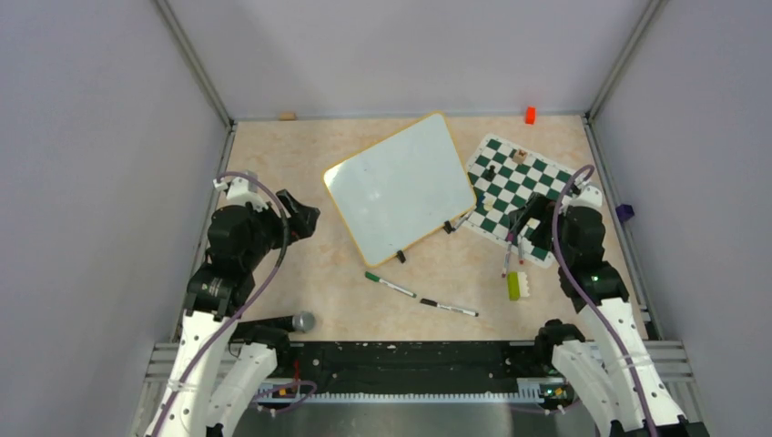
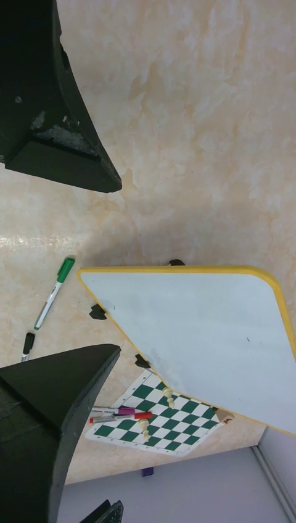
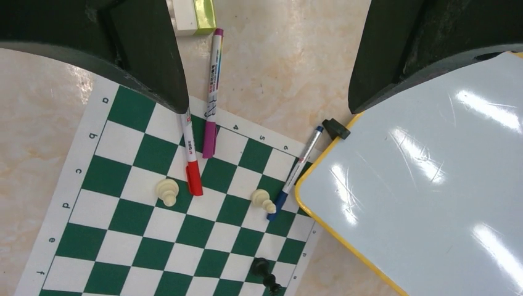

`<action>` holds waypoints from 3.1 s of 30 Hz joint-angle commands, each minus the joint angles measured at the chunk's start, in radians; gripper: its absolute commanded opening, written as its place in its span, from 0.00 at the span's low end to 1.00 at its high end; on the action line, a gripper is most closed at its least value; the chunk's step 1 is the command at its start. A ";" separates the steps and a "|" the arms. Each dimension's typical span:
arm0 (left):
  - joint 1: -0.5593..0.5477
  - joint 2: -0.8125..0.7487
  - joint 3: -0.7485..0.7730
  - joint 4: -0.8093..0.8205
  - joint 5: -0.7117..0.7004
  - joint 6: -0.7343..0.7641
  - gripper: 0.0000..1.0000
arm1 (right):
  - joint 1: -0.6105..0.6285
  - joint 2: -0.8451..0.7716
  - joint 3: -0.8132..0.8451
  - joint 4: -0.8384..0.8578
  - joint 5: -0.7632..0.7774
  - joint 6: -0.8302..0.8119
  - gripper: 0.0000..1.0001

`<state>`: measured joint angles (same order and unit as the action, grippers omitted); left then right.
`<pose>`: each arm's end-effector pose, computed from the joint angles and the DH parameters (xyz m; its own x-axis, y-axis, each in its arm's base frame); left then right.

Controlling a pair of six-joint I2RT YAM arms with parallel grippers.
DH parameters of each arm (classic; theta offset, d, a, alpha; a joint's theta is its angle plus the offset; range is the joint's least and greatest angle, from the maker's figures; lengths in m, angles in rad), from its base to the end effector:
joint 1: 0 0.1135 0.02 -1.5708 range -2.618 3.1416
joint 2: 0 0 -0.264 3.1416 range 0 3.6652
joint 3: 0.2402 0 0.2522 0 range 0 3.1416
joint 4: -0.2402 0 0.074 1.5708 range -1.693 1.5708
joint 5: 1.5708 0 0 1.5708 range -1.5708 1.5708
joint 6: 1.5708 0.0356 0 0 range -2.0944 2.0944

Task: Write a sentence on the whiteboard
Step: Move the whiteboard marker to the center of the board.

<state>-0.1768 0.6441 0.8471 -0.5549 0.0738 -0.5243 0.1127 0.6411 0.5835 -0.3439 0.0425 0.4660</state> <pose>0.1369 -0.0271 0.3424 -0.4156 -0.4329 -0.7999 0.0410 0.8697 -0.4919 0.1565 0.0162 0.2744 -0.3799 0.4088 -0.8298 0.1088 0.9106 0.3988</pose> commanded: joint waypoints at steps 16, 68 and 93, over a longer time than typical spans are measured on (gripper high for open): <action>0.003 -0.010 -0.063 -0.026 0.024 0.074 0.94 | 0.139 0.211 0.129 -0.172 0.221 0.043 0.86; 0.004 -0.067 -0.097 0.032 0.164 0.112 0.86 | 0.344 0.986 0.381 0.030 0.280 0.812 0.39; 0.005 -0.070 -0.102 0.033 0.158 0.110 0.86 | 0.363 1.165 0.522 -0.062 0.295 0.811 0.29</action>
<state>-0.1764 0.5842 0.7494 -0.5751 0.2432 -0.4133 0.4572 1.7638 1.0508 -0.3832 0.3222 1.2751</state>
